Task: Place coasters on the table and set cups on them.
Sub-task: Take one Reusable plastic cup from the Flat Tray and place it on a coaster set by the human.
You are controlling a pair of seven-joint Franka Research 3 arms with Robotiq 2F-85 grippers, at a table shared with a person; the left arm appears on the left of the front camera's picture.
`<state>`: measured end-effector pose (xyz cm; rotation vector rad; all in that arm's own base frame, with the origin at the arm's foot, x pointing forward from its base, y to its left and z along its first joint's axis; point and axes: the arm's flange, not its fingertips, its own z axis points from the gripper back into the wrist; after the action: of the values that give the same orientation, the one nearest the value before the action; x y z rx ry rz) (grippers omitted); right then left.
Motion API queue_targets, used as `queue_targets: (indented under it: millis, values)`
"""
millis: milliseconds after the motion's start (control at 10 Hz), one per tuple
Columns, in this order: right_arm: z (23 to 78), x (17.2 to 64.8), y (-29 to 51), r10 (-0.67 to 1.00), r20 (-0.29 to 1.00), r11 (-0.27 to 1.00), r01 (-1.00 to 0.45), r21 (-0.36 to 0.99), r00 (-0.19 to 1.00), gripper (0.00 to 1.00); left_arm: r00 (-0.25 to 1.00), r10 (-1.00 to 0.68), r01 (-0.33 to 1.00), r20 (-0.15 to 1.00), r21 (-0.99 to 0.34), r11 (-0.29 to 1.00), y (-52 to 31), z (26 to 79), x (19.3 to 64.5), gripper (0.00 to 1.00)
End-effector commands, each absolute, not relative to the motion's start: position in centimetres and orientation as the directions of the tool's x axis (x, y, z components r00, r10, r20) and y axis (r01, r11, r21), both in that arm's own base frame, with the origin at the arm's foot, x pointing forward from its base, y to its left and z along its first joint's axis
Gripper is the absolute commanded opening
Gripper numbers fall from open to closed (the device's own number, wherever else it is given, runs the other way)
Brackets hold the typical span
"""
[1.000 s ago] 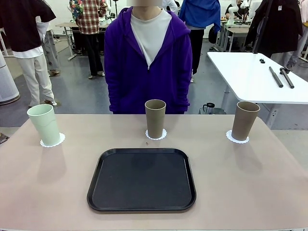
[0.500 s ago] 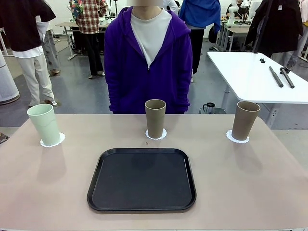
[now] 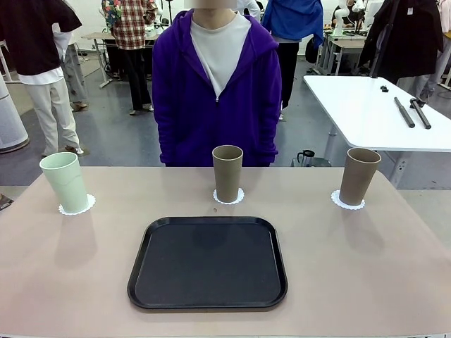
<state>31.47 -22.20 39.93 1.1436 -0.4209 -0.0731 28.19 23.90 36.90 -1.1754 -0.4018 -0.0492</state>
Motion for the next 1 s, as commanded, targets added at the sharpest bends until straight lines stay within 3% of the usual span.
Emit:
queue_targets:
  millis: [0, 900]
  values:
    - [39.99, 31.46, -22.21, -0.27, 0.29, 0.419, -0.16, 0.894, 0.918, 1.0, 0.925, 0.176, 0.252, 0.337, -0.889, 0.382, 23.99, 37.08, 27.95, 1.0]
    - [39.99, 31.46, -22.21, -0.27, 0.29, 0.419, -0.16, 0.894, 0.918, 1.0, 0.925, 0.176, 0.252, 0.337, -0.889, 0.382, 23.99, 37.08, 27.95, 1.0]
